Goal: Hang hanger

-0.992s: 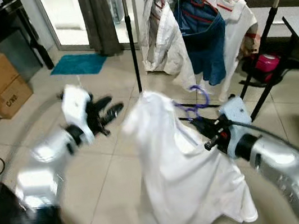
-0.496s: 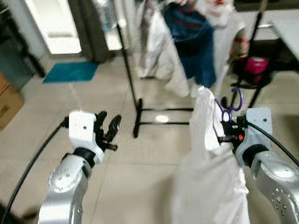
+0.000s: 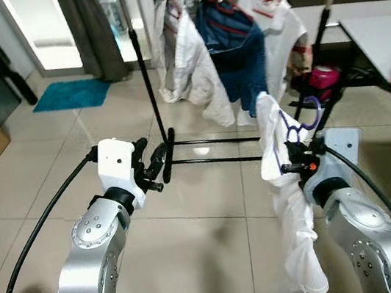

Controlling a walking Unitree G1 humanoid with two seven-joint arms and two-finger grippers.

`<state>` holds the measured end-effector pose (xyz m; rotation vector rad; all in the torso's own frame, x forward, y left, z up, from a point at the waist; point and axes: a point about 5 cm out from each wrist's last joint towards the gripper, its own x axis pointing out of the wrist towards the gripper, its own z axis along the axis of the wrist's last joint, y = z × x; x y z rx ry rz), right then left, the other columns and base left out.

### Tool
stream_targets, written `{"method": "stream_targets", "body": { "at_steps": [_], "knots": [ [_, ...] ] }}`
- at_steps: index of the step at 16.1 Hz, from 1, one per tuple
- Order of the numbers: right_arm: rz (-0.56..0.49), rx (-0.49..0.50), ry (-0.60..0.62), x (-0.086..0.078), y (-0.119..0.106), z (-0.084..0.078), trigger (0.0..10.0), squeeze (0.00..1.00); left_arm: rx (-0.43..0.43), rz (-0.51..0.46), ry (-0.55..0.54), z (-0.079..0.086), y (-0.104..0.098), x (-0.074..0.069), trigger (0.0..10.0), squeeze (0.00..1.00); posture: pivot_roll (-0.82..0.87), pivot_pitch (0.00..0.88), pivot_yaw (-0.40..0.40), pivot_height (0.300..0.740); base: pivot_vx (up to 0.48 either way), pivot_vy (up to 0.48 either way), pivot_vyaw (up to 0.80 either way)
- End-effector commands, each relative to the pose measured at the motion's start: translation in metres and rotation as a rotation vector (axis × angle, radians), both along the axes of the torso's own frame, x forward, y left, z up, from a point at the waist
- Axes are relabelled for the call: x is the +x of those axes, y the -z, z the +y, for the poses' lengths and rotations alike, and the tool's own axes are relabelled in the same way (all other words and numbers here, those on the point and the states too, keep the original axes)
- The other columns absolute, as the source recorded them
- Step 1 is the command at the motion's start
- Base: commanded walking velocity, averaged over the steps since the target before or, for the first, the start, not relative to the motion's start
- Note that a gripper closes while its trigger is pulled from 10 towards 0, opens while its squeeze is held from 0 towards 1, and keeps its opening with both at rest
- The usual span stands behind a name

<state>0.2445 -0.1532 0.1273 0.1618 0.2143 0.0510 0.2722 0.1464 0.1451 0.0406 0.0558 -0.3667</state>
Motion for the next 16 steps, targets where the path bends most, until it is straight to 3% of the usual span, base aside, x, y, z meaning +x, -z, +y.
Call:
{"method": "stream_targets", "body": {
  "at_steps": [1,4,9,14,16],
  "knots": [
    [-0.051,0.0,-0.021,0.0,-0.011,0.001,10.0,0.0,0.002,0.003,-0.004,-0.003,-0.002,0.001,10.0,0.0,0.06,0.0,0.039,0.74,0.386,0.0,0.0],
    [-0.061,0.01,-0.012,0.003,-0.013,-0.002,10.0,0.0,0.002,-0.002,0.013,-0.005,-0.006,0.001,10.0,0.0,0.06,0.0,0.046,0.74,0.389,0.0,0.0],
    [-0.078,-0.002,-0.016,0.002,-0.014,-0.004,10.0,0.0,0.01,-0.011,-0.033,0.004,-0.009,0.007,10.0,0.0,0.05,0.0,0.031,0.74,0.39,0.0,0.0],
    [-0.104,0.014,0.008,0.004,-0.021,-0.008,10.0,0.0,0.002,-0.014,-0.006,-0.001,-0.011,0.006,10.0,0.0,0.05,0.0,0.018,0.74,0.388,0.0,0.0],
    [-0.092,-0.022,-0.019,0.002,-0.02,-0.009,10.0,0.0,0.001,-0.01,-0.004,-0.004,-0.009,0.008,10.0,0.0,0.03,0.0,0.02,0.74,0.39,0.0,0.0]
  ]
}}
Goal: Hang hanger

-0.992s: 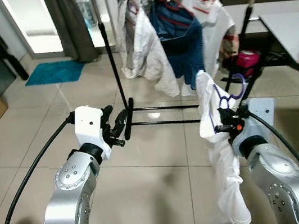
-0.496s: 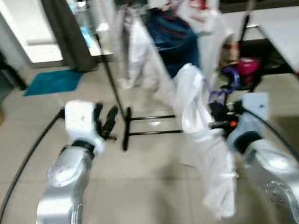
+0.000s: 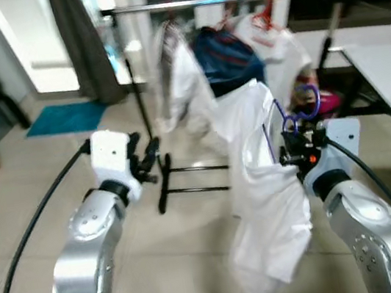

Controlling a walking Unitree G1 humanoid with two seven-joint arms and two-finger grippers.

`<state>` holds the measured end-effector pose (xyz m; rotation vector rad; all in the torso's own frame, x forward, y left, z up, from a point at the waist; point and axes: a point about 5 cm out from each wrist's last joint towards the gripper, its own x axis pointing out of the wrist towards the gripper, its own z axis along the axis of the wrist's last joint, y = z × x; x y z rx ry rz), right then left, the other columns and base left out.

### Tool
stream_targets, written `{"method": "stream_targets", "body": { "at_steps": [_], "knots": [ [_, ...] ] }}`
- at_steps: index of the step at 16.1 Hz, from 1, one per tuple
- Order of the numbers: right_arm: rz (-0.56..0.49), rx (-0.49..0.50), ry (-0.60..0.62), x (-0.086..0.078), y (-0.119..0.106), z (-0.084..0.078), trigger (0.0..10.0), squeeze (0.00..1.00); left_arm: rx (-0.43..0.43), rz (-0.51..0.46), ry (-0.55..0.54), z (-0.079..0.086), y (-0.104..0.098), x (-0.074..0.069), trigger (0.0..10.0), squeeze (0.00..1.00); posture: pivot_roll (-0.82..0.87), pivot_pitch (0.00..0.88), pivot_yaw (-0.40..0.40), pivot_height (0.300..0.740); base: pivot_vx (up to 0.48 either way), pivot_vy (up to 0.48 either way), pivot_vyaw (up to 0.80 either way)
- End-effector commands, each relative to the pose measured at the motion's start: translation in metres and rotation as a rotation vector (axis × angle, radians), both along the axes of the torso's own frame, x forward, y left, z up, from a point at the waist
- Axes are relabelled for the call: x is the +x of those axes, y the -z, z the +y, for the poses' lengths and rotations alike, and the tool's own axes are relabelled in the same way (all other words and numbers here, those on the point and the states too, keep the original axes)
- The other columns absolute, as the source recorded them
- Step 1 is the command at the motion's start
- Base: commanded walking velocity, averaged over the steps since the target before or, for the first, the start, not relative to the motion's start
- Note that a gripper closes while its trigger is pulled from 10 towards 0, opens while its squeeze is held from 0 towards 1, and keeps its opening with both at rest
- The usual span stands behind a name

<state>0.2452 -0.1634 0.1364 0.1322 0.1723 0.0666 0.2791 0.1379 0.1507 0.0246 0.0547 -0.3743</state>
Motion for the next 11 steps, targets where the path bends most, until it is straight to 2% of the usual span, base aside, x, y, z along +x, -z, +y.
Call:
{"method": "stream_targets", "body": {
  "at_steps": [1,3,5,6,7,11],
  "knots": [
    [-0.052,0.005,-0.005,0.001,-0.012,0.0,10.0,0.0,0.017,-0.011,-0.002,0.001,-0.004,0.001,10.0,0.0,0.04,0.0,0.028,0.74,0.39,0.0,0.0],
    [-0.06,0.011,0.0,0.001,-0.014,-0.002,10.0,0.0,0.015,-0.013,0.008,-0.002,-0.006,0.0,10.0,0.0,0.05,0.0,0.026,0.74,0.388,0.0,0.0],
    [-0.07,-0.021,0.008,0.002,-0.014,-0.001,10.0,0.0,0.016,-0.01,0.002,0.004,-0.005,0.002,10.0,0.0,0.03,0.0,0.031,0.74,0.384,0.0,0.0],
    [-0.081,0.01,0.007,0.0,-0.017,-0.001,10.0,0.0,0.008,-0.005,-0.002,0.003,-0.004,0.003,10.0,0.0,0.03,0.0,0.03,0.74,0.386,0.0,0.0],
    [-0.078,-0.017,-0.002,0.0,-0.014,-0.003,10.0,0.0,0.013,-0.002,0.002,0.001,-0.001,0.003,10.0,0.0,0.02,0.0,0.028,0.74,0.386,0.0,0.0],
    [0.006,-0.05,-0.097,0.0,-0.006,0.004,10.0,0.0,-0.004,0.0,0.022,-0.008,-0.002,-0.001,10.0,0.0,0.03,0.0,0.031,0.74,0.385,0.0,0.0]
  ]
}}
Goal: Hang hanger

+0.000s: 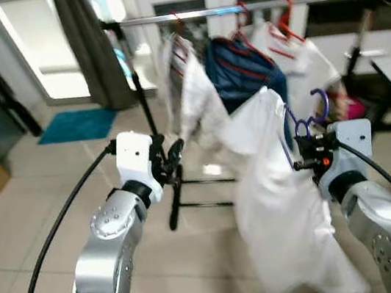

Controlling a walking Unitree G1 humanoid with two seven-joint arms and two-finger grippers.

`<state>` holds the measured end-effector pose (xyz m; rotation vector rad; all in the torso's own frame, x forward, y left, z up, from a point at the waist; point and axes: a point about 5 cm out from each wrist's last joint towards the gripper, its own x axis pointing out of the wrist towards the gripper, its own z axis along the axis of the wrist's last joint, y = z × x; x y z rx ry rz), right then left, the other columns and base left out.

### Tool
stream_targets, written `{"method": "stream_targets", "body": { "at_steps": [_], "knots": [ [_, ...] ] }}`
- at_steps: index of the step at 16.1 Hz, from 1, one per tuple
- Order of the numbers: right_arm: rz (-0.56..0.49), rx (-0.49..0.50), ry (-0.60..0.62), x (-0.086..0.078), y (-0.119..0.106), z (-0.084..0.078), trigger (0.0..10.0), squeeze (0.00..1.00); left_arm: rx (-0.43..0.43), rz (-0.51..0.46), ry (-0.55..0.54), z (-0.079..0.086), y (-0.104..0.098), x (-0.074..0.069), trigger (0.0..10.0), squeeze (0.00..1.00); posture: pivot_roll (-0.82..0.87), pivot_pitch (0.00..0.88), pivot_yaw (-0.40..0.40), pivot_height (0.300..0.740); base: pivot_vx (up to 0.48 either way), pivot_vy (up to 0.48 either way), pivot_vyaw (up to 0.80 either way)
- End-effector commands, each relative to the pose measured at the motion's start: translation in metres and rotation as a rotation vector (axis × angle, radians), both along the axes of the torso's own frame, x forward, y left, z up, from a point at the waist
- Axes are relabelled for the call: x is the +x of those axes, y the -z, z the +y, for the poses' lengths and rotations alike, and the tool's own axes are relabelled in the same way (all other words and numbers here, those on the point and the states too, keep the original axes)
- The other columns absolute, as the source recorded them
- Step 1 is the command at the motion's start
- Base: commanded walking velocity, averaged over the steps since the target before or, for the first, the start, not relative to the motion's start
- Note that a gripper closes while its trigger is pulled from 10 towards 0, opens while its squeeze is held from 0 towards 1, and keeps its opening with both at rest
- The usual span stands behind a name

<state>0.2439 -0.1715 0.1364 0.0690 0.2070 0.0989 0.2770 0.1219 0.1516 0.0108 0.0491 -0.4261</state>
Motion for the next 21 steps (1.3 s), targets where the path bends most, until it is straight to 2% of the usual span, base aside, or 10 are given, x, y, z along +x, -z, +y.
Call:
{"method": "stream_targets", "body": {
  "at_steps": [1,2,4,5,10,12,14,16,19,21],
  "knots": [
    [-0.022,0.012,-0.058,0.002,-0.006,0.012,10.0,0.0,0.012,0.002,-0.03,0.008,-0.001,0.001,10.0,0.0,0.03,0.0,0.031,0.74,0.382,0.0,0.0],
    [-0.003,-0.027,-0.106,0.001,-0.002,0.018,10.0,0.0,0.009,0.002,-0.029,0.009,-0.001,0.001,10.0,0.0,0.02,0.0,0.035,0.74,0.386,0.0,0.0],
    [-0.074,-0.017,-0.11,0.001,-0.011,0.023,10.0,0.0,0.007,0.003,-0.038,0.011,-0.001,0.001,10.0,0.0,0.03,0.0,0.04,0.74,0.39,0.0,0.0],
    [-0.072,-0.053,-0.071,0.002,-0.009,0.018,10.0,0.0,0.015,-0.003,-0.029,0.01,-0.002,0.001,10.0,0.0,0.03,0.0,0.032,0.74,0.382,0.0,0.0],
    [-0.094,-0.079,-0.061,0.006,-0.012,0.018,10.0,0.0,0.039,0.009,-0.04,0.017,0.002,-0.004,10.0,0.0,0.03,0.0,0.018,0.74,0.385,0.0,0.0],
    [-0.069,-0.079,-0.059,0.006,-0.01,0.015,10.0,0.0,0.046,0.011,-0.041,0.017,0.003,-0.006,10.0,0.0,0.04,0.0,0.008,0.74,0.384,0.0,-0.8],
    [-0.057,-0.126,-0.063,0.004,-0.007,0.009,10.0,0.0,0.063,0.02,-0.028,0.016,0.007,-0.011,10.0,0.0,0.05,0.0,0.006,0.74,0.382,0.0,-0.64],
    [-0.05,-0.149,-0.077,0.003,-0.006,0.007,10.0,0.0,0.07,0.025,-0.019,0.015,0.009,-0.014,10.0,0.0,0.05,0.0,0.007,0.74,0.382,0.0,0.0],
    [-0.052,-0.148,-0.176,0.001,-0.007,0.014,10.0,0.0,0.076,0.029,-0.008,0.014,0.01,-0.016,10.0,0.0,0.05,0.0,0.011,0.74,0.382,0.0,0.0],
    [-0.063,-0.208,-0.287,-0.003,-0.008,0.025,10.0,0.0,0.079,0.028,-0.002,0.013,0.011,-0.016,10.0,0.0,0.05,0.0,0.009,0.74,0.375,0.0,0.0]
  ]
}}
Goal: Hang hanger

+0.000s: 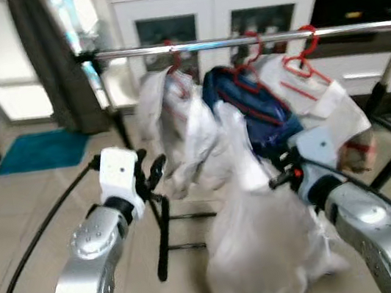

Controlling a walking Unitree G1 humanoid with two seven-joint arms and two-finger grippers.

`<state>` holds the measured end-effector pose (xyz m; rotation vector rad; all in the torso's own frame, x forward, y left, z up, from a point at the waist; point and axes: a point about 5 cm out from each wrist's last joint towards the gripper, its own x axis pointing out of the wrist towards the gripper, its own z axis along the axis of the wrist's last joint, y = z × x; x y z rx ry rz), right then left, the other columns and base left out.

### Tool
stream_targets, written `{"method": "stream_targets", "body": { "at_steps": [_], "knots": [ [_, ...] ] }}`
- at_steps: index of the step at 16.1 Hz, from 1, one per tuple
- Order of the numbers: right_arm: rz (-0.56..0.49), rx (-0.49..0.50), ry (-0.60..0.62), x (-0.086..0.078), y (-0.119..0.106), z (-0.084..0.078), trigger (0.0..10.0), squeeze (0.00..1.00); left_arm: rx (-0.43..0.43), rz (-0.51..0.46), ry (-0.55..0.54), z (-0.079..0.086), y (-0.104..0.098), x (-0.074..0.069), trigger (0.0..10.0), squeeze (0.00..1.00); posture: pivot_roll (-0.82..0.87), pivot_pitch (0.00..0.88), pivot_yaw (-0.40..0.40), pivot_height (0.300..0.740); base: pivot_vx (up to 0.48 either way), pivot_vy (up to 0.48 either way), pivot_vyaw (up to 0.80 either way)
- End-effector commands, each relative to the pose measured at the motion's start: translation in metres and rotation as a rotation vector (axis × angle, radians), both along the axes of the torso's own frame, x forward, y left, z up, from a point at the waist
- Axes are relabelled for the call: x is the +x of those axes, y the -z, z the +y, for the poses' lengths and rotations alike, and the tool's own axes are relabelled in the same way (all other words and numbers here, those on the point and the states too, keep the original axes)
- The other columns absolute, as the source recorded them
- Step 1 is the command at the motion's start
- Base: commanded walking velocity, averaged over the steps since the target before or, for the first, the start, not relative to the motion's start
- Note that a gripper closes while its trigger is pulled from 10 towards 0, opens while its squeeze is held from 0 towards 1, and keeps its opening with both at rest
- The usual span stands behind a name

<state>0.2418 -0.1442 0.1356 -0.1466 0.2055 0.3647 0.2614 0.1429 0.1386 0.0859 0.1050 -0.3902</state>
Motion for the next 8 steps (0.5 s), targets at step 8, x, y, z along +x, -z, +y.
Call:
{"method": "stream_targets", "body": {
  "at_steps": [8],
  "knots": [
    [-0.028,0.043,-0.158,-0.014,-0.009,0.012,10.0,0.0,-0.004,0.021,0.044,-0.004,0.001,-0.01,10.0,0.0,0.06,0.0,0.01,0.74,0.173,0.0,0.06]
  ]
}}
